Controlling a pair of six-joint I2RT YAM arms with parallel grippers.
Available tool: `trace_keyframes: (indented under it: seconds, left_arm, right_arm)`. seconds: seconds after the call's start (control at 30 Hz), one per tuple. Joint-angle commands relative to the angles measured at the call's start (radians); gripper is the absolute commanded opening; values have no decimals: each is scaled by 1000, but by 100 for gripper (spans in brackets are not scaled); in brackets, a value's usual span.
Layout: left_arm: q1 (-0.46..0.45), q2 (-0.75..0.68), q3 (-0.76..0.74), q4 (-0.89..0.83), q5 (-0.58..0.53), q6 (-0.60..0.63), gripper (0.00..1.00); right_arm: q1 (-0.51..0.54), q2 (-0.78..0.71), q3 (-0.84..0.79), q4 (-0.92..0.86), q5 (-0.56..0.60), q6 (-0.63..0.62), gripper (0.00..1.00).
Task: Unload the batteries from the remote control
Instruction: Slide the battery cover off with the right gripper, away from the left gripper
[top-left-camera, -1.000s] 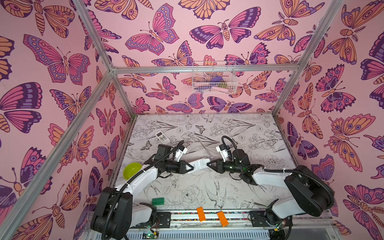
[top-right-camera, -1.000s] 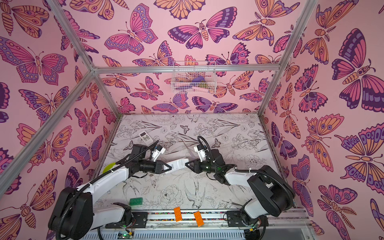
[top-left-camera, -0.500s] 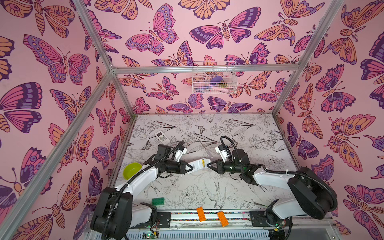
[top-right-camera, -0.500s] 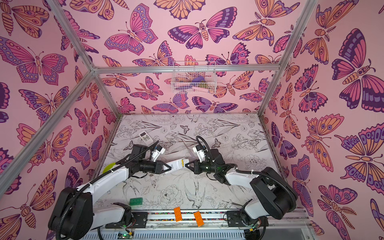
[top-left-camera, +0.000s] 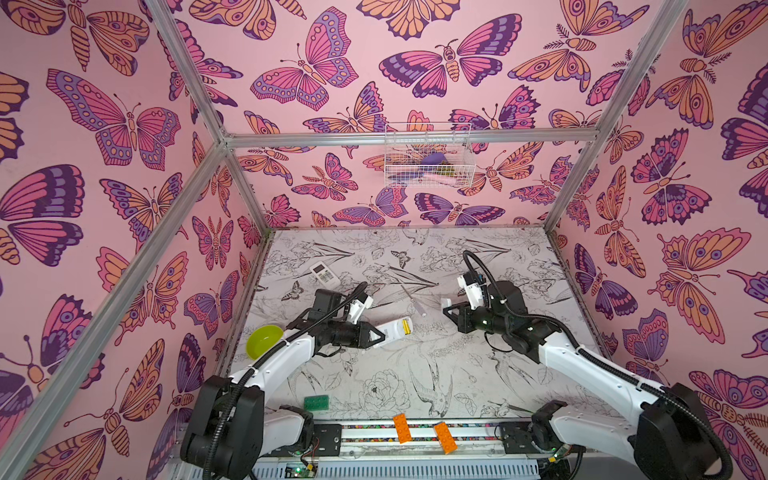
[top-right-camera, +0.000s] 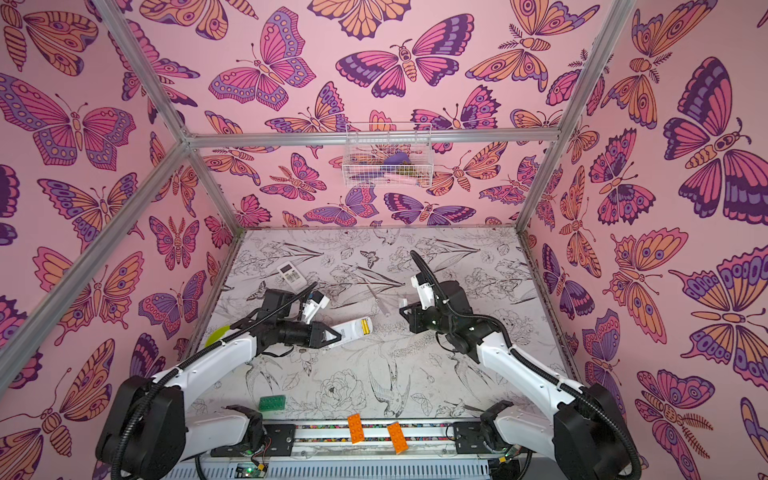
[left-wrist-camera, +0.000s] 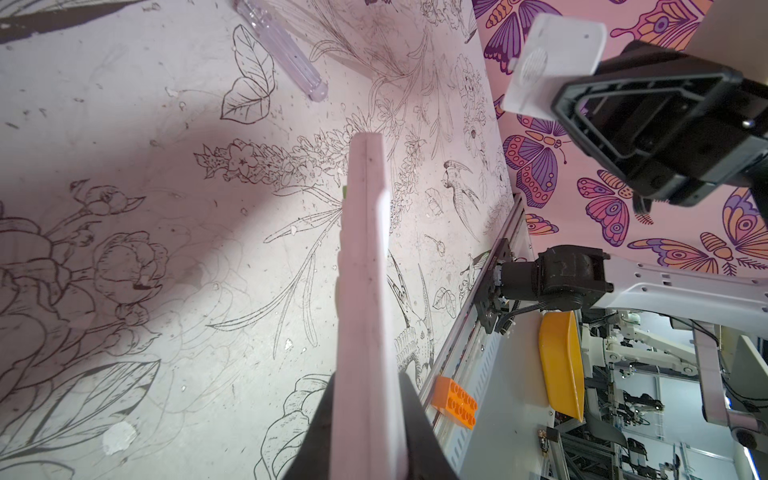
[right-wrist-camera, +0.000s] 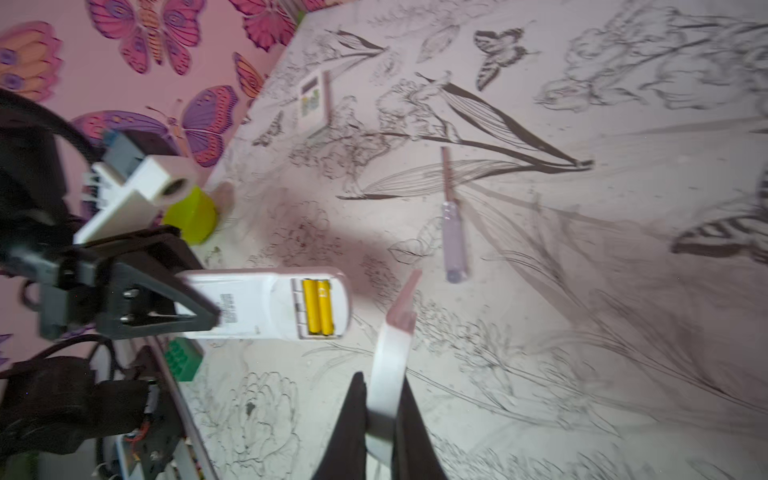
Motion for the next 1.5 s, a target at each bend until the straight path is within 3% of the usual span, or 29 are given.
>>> trace_keyframes:
  seconds: [0.0,0.43,0.77,1.07,1.2,1.47]
  left_arm:
    - [7,-25,16,-15,37,15,0]
    - [-7,-43,17,-22,62,36,0]
    - [-11,-54,32,-45,64,38,0]
    - [-11,-56,35,-45,85,40,0]
    - [-13,-54,35,-45,59,39,0]
    - [-14,-58,44,-59,52,36,0]
  right_arm:
    - [-55,23,67,-222,142,-103,9]
    - [-183,351,310,-428,395,-276,13]
    - [-229,562,403,-460,442,-315,13]
    - [-227,606,404,-437,368,-296,23]
    - [-228,594,397,-433,375,-291,36]
    - [-226,530,391,-437,327,-277,40]
